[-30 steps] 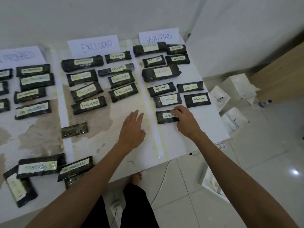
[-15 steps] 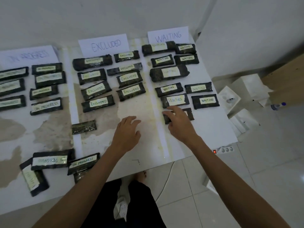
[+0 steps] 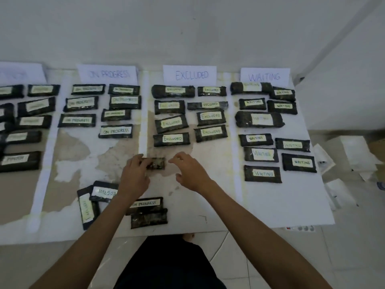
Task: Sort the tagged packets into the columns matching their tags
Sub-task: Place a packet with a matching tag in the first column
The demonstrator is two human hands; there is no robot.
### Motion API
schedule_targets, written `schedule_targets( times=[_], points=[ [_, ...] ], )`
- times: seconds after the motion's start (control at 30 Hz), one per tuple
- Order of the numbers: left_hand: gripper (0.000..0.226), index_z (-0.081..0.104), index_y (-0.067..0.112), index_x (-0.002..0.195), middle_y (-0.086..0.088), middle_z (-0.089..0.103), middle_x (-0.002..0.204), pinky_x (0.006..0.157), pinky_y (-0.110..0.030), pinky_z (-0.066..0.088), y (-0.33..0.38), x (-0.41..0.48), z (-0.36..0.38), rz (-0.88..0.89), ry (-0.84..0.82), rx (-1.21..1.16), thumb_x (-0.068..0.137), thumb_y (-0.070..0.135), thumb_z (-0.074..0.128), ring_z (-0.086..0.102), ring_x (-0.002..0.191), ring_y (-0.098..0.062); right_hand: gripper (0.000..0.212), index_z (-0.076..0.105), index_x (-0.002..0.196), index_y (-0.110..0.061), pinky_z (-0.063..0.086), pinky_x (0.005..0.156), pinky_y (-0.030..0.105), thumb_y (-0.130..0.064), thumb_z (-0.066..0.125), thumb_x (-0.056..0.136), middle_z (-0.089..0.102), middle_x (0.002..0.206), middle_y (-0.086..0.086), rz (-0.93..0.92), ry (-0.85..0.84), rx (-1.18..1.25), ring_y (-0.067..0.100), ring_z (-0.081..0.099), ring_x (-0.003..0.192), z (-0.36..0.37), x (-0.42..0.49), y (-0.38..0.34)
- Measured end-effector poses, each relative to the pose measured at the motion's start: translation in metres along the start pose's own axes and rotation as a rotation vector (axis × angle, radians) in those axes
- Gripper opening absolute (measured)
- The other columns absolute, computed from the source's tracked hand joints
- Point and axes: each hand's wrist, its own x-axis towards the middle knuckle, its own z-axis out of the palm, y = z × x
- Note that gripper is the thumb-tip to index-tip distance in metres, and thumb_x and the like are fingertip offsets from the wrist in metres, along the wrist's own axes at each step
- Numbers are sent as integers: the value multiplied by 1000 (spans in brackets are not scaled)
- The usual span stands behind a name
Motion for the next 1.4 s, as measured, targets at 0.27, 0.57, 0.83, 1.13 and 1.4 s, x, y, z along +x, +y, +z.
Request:
schedule_targets(
  times=[0.27, 0.57, 0.83, 1.13, 1.4],
  points=[
    [47, 56, 9, 120, -16, 48, 121, 89, -44, 47, -24, 17, 3, 5, -12, -109, 76, -6, 59, 44, 108, -35, 40, 62, 110, -3, 48, 73, 49, -2, 66, 70, 55, 105, 20, 32, -10, 2, 38, 50, 91, 44, 48, -24],
    [23, 60, 13, 113, -7, 64, 103, 65, -25, 49, -28, 15, -13, -251, -32, -673, 96, 11, 44, 58, 91, -19, 20, 63, 110, -7, 53, 64, 19, -15, 54, 94, 68, 105, 15, 416, -68, 607, 14, 60, 79, 9, 49, -34],
    [24, 61, 16, 113, -7, 64, 106, 61, -20, 46, -25, 7, -20, -314, -79, -808, 98, 14, 42, 58, 90, -17, 42, 54, 127, -16, 49, 72, 16, -21, 66, 86, 59, 110, 6, 396, -67, 496, 15, 57, 88, -4, 36, -49],
    [24, 59, 18, 116, -6, 63, 105, 78, -33, 53, -27, 0, -38, -281, -43, -811, 97, 15, 44, 61, 97, -24, 50, 54, 125, -10, 41, 93, 39, -21, 70, 79, 53, 118, 12, -69, -37, -134, 29, 45, 108, -3, 43, -67],
    [42, 43, 14, 136, -8, 48, 134, 100, -36, 35, -58, -34, -63, -291, 142, -491, 96, 25, 47, 41, 123, -26, 54, 59, 121, -3, 40, 86, 42, -25, 76, 75, 62, 105, 16, -157, 38, -68, 34, 45, 97, 5, 68, -95]
  ],
)
